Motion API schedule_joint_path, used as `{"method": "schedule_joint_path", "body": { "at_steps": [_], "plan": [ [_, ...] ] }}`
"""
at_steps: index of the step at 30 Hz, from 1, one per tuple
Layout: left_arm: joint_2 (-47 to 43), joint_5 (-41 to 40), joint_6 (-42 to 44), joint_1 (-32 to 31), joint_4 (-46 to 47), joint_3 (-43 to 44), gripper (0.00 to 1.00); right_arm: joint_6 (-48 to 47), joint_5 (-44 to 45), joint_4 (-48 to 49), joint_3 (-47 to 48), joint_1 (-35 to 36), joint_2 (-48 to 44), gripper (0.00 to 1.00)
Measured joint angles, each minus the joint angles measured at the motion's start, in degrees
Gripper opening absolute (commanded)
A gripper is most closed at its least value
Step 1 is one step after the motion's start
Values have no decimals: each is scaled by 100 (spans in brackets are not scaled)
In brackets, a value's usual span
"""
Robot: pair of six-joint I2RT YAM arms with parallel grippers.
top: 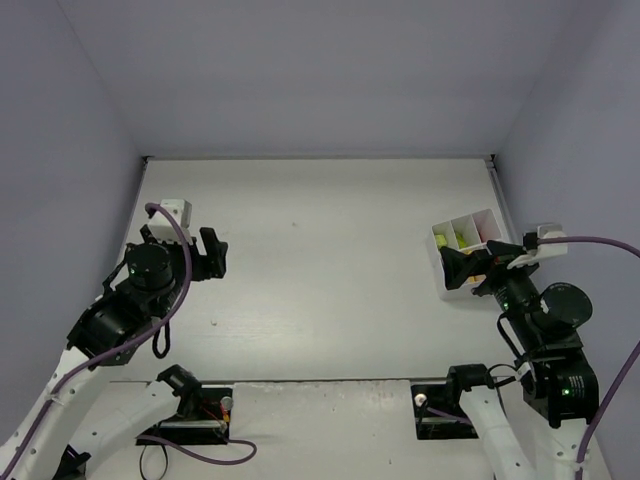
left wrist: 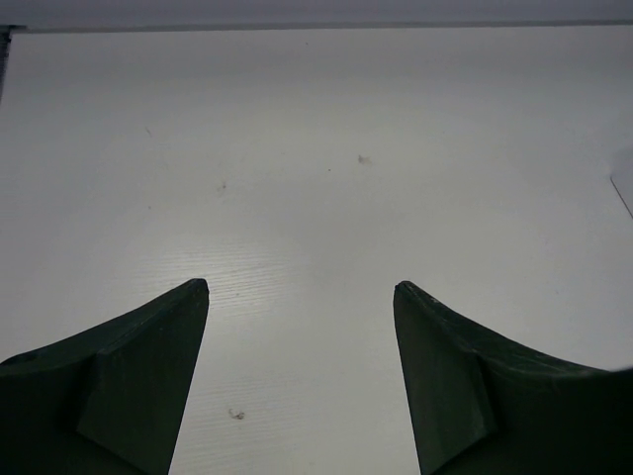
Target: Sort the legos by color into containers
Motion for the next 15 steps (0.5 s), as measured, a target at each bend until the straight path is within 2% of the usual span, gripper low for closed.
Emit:
{"method": "schedule_joint_path", "body": {
  "at_steps": [15],
  "plan": [
    [-487, -127, -317, 0, -444, 70, 70, 79, 37, -160, -28, 162, -214, 100]
  ]
}}
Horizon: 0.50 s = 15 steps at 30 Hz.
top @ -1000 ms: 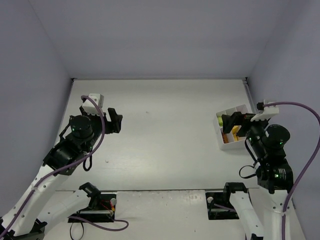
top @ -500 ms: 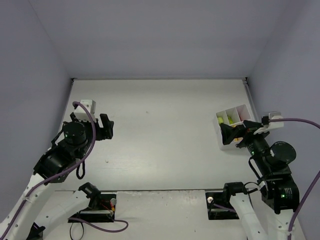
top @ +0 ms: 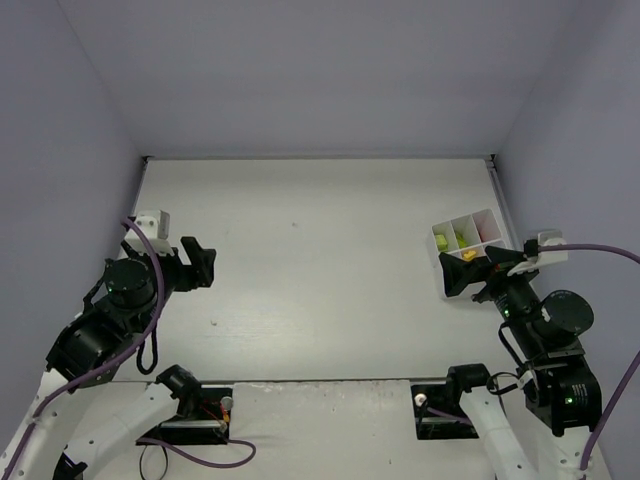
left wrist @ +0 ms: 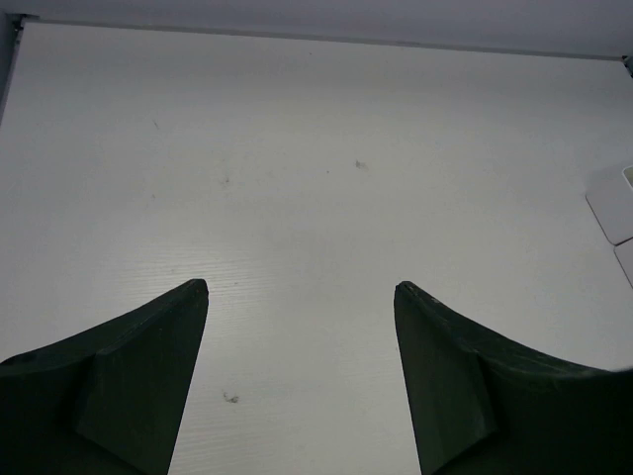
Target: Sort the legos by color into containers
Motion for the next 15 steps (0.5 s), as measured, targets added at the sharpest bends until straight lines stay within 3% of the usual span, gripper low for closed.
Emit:
{"method": "schedule_joint_path", "body": {
  "at_steps": [15],
  "plan": [
    [-109, -125, -42, 0, -243, 96, 70, -72, 199, -20, 0, 15, 50, 100]
  ]
}}
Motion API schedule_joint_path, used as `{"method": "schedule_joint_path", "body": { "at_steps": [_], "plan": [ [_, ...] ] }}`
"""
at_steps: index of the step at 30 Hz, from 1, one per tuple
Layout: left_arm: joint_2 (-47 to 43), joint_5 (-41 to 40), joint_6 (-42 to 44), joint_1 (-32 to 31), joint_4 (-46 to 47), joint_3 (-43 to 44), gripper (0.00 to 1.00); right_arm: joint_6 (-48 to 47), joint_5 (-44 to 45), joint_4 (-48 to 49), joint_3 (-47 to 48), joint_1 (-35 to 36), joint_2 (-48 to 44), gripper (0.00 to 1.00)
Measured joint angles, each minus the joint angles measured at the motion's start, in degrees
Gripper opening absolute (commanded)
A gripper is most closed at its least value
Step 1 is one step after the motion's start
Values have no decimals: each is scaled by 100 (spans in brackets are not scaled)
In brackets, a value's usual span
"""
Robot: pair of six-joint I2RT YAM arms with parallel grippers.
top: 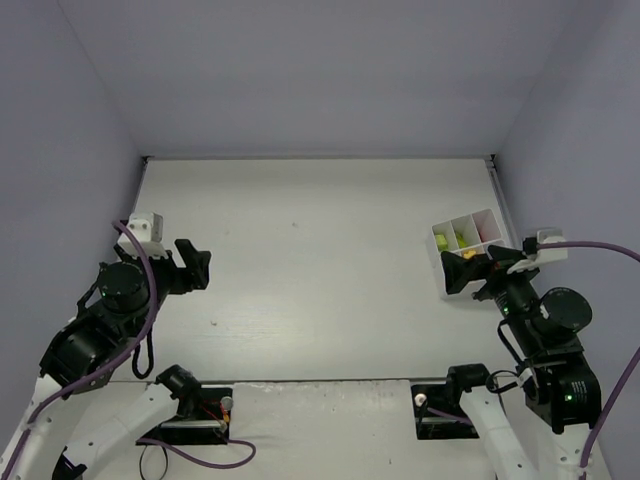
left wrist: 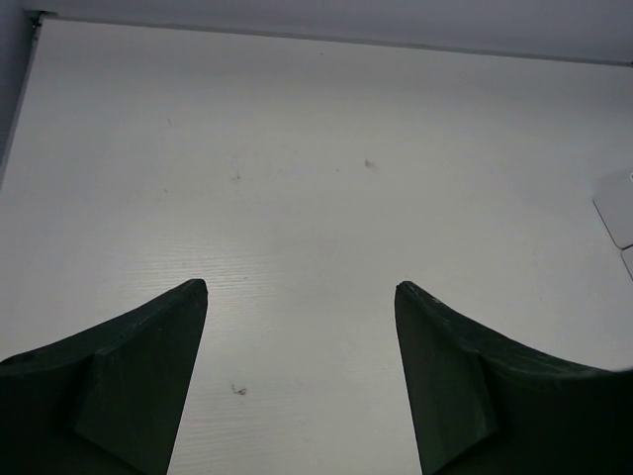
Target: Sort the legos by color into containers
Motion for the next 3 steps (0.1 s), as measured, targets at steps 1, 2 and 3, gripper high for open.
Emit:
{"method": "schedule_joint_path", "body": {
  "at_steps": [1, 2, 3],
  "plan": [
    [-2, -2, 0, 0, 0, 0, 70, -11, 7, -4, 0, 0, 7, 100],
    [-2, -4, 0, 0, 0, 0, 70, -24, 15, -7, 0, 0, 13, 100],
    [-2, -4, 0, 0, 0, 0, 71, -31, 20, -11, 0, 0, 24, 100]
  ]
}}
